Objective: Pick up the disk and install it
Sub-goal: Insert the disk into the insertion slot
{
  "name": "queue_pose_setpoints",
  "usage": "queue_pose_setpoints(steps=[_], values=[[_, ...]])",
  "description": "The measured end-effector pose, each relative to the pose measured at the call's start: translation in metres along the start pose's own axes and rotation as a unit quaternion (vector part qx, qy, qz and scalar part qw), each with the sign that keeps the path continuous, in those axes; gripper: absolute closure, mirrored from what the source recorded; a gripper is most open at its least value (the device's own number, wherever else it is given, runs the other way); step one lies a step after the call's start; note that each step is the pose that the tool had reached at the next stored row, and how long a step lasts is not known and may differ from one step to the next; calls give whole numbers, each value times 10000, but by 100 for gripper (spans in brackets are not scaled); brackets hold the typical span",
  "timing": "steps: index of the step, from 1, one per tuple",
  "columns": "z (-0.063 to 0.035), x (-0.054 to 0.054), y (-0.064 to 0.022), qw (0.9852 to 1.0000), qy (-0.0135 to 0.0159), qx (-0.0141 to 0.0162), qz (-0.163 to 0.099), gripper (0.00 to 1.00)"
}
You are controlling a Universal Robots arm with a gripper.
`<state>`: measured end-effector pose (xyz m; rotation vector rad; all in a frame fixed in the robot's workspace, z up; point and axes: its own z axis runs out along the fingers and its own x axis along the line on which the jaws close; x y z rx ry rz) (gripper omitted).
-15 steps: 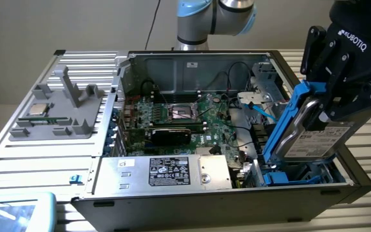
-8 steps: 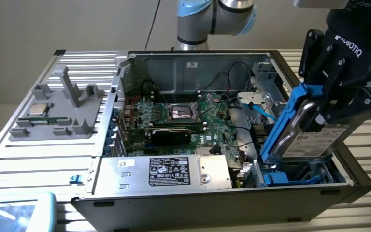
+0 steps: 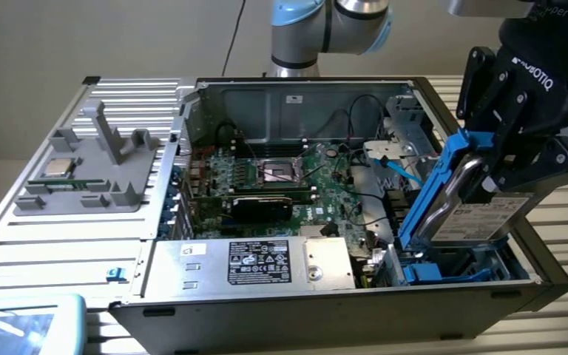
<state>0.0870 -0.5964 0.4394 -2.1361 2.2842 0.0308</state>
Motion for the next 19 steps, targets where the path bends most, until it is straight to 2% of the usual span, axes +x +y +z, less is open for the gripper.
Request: queue_pose_setpoints(steps=[19], values=[[47,1,-2,10000,-2,-6,-71,63]])
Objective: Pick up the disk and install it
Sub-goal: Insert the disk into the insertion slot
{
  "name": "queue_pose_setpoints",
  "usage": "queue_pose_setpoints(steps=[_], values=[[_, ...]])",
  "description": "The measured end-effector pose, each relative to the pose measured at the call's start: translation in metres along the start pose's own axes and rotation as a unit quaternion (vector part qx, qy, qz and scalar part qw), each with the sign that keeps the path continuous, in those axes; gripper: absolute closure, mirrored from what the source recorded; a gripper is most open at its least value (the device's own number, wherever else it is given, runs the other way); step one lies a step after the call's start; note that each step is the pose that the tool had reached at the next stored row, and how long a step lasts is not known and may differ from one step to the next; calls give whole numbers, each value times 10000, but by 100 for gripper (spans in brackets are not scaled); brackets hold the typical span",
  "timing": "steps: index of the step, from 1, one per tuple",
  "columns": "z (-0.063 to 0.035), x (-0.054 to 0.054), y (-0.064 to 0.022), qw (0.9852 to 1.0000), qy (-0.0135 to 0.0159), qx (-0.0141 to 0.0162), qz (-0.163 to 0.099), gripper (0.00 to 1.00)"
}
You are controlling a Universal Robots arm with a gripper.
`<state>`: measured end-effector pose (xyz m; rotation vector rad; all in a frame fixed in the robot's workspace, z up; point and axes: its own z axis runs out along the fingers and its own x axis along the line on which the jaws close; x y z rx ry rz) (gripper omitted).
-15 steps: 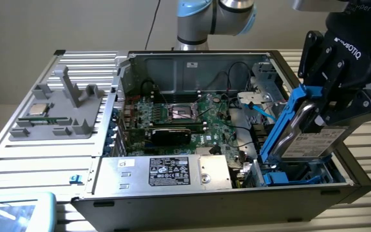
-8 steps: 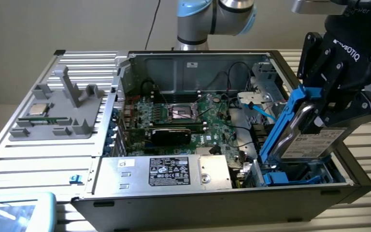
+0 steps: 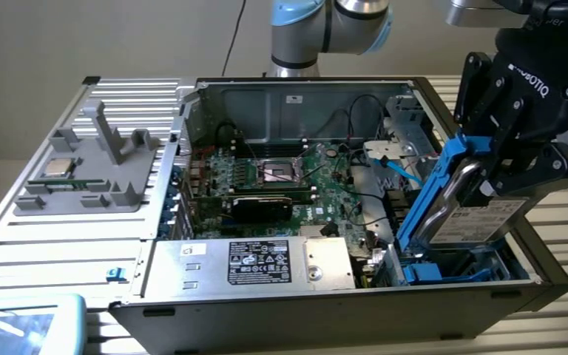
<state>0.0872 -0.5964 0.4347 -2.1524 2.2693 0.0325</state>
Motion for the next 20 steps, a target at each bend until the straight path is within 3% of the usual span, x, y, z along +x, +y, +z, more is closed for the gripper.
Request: queue_pose_setpoints(steps=[20], values=[[112,13,-14,10000,0,-14,0,63]])
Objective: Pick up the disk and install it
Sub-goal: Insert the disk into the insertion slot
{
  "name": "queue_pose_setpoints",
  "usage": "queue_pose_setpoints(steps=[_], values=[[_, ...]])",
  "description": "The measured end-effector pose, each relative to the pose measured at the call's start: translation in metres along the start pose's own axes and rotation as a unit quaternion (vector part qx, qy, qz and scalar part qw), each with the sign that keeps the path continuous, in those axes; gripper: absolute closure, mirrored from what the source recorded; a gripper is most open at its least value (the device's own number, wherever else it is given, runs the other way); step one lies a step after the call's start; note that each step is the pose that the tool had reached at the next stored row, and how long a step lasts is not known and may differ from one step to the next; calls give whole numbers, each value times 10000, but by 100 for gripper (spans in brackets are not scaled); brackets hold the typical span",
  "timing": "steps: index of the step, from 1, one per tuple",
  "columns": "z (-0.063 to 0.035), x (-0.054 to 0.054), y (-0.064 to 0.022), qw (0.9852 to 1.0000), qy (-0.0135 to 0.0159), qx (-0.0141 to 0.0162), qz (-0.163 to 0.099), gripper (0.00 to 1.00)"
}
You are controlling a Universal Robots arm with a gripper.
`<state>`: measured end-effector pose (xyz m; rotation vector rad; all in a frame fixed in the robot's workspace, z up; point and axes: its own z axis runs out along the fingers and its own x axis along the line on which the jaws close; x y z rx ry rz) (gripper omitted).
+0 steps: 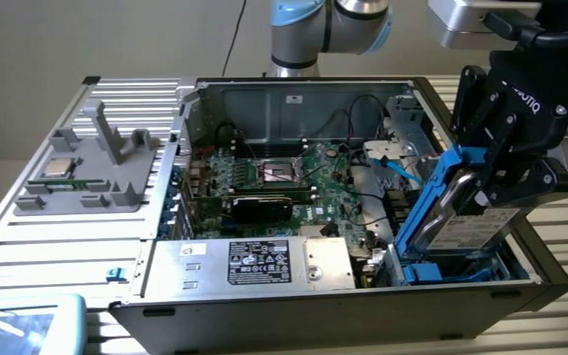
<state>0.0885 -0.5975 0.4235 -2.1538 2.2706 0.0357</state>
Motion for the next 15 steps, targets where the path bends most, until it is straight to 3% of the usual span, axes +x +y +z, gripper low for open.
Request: queue_pose_setpoints(steps=[15], values=[[62,12,-9,10000,-15,-1,-1,63]])
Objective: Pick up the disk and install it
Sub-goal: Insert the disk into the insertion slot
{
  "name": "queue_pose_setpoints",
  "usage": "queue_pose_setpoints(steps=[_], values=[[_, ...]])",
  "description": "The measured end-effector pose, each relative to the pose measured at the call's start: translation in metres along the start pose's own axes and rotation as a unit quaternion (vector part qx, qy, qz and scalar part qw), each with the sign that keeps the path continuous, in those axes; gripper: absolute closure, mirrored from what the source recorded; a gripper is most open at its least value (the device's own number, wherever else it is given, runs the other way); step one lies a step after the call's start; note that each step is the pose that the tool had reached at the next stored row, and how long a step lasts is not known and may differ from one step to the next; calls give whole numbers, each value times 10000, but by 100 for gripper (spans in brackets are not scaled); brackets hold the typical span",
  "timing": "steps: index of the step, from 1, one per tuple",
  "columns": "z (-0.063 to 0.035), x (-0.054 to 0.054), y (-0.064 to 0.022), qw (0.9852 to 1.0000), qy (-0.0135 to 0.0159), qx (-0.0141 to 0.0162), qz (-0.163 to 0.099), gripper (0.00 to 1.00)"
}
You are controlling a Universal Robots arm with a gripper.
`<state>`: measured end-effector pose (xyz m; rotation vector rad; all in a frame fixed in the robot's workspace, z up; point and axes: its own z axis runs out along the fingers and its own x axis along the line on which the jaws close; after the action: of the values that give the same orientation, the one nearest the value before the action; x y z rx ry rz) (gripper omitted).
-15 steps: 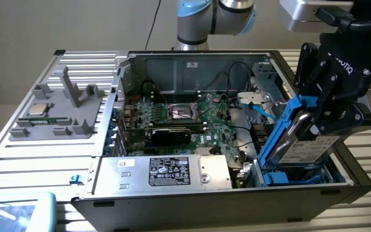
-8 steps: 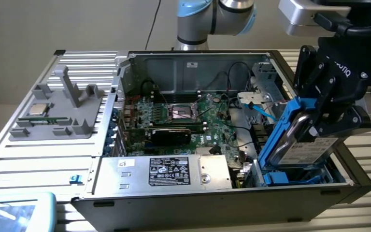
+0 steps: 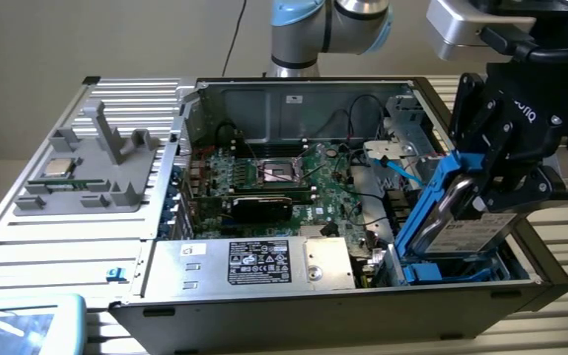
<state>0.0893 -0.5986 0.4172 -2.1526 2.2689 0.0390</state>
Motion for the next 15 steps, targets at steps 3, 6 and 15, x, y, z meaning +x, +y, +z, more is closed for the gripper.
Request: queue_pose_setpoints(steps=[3,6,15], values=[[10,1,-3,10000,-1,0,0,63],[15,2,-5,10000,-1,-1,0,63],[16,2,-4,10000,-21,-2,-2,63]])
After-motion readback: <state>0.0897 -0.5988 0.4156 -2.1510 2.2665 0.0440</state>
